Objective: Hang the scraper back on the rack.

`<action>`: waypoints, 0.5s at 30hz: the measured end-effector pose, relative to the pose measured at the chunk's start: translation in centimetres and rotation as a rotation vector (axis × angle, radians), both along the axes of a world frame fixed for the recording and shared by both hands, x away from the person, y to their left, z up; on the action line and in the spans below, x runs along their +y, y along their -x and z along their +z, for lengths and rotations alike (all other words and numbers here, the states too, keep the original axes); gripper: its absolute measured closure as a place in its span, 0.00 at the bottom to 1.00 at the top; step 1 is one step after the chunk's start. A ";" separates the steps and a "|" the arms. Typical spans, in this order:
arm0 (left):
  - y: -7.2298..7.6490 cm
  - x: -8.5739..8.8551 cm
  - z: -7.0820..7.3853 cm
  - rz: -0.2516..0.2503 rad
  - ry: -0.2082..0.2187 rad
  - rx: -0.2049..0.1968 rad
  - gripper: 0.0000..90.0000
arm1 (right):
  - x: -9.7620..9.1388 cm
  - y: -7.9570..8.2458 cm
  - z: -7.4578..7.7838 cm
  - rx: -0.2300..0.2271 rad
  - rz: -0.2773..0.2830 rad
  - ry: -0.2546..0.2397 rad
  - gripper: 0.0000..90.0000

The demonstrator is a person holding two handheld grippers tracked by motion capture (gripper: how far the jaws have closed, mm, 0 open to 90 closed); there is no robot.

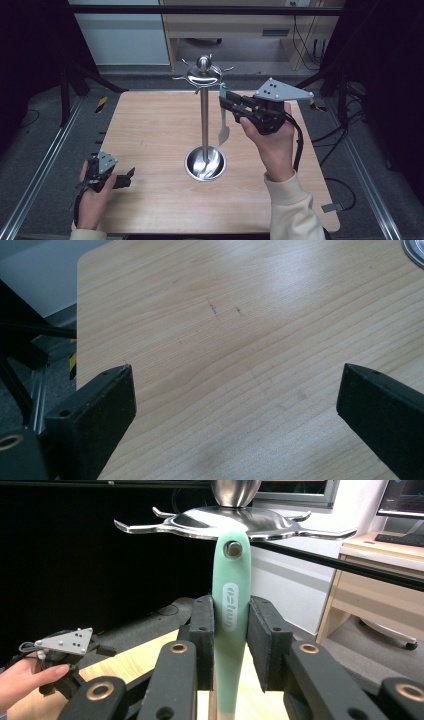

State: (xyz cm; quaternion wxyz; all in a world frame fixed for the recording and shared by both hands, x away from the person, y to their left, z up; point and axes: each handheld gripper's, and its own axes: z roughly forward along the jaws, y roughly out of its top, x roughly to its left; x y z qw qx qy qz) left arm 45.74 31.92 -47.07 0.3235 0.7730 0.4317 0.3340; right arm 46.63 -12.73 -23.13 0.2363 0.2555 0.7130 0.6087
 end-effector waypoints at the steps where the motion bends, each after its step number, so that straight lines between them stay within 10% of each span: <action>1: 0.0 0.0 0.0 0.000 0.000 0.000 0.02 | 0.0 0.0 0.0 -0.001 -0.002 0.000 0.82; 15: 0.0 0.0 0.0 -0.002 0.001 0.001 0.02 | 0.5 0.0 -0.2 -0.007 -0.006 -0.003 0.79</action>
